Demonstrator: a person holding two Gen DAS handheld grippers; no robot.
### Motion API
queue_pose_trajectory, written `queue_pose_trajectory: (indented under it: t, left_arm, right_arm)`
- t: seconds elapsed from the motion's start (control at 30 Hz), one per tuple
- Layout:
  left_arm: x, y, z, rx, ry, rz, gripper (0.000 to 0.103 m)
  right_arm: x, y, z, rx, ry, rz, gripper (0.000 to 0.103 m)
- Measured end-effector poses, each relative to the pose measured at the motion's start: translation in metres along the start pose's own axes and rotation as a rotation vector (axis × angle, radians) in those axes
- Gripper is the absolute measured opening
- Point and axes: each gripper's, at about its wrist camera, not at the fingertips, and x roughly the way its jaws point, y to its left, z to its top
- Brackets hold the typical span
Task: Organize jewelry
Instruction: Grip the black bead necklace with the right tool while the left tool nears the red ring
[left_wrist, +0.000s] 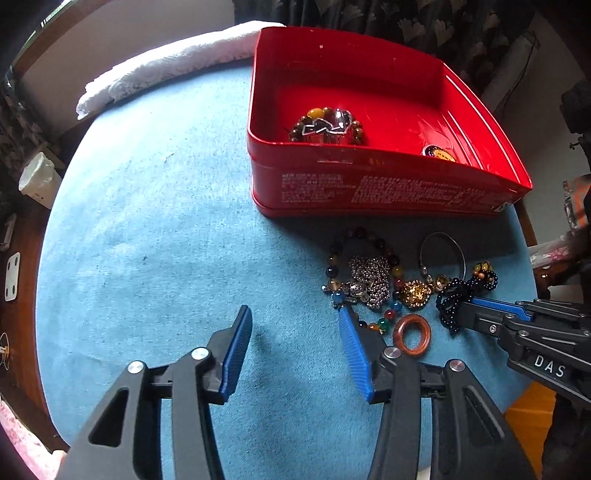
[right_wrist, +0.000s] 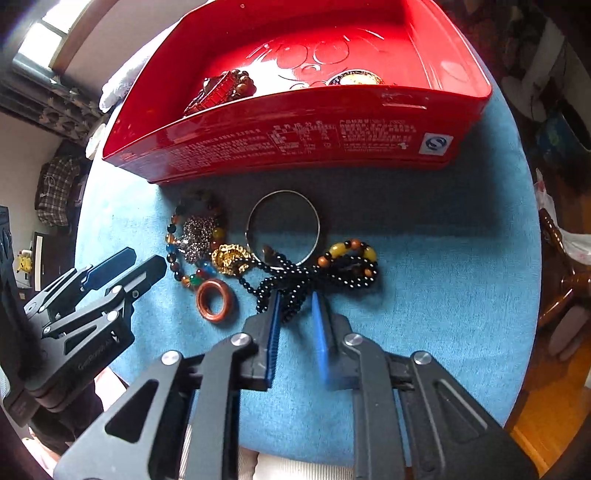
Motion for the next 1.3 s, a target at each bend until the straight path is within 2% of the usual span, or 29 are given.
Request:
queue_pose_trajectory:
  t: [0.23,0.4,0.7,1.03,1.17,1.2,1.3]
  left_arm:
    - [0.002,-0.001,0.004,-0.001,0.001,-0.011,0.049]
    - [-0.003,-0.004,0.002,-0.001,0.006,-0.031,0.049]
    - [-0.012,-0.034,-0.004,0.047,0.018,-0.073,0.049]
    - [0.001,-0.068,-0.003,0.095,0.052,-0.112,0.049]
    - [0.012,-0.075,-0.002,0.103,0.066,-0.101,0.049]
    - [0.013,-0.078,0.000,0.106,0.061,-0.099,0.047]
    - [0.013,-0.078,0.002,0.100,0.050,-0.064,0.029]
  right_arm:
    - [-0.006,0.002,-0.008,-0.043,0.001,-0.031,0.007]
    - [-0.011,-0.005,-0.013,-0.059,0.006,-0.092,0.007]
    - [-0.017,-0.011,-0.024,-0.116,0.028,-0.159,0.007]
    - [-0.032,-0.016,-0.038,-0.188,0.024,-0.151,0.007]
    - [-0.018,-0.031,-0.034,-0.144,0.058,-0.146,0.007]
    - [-0.016,-0.032,-0.033,-0.137,0.061,-0.142,0.007]
    - [-0.014,-0.038,-0.033,-0.120,0.061,-0.125,0.009]
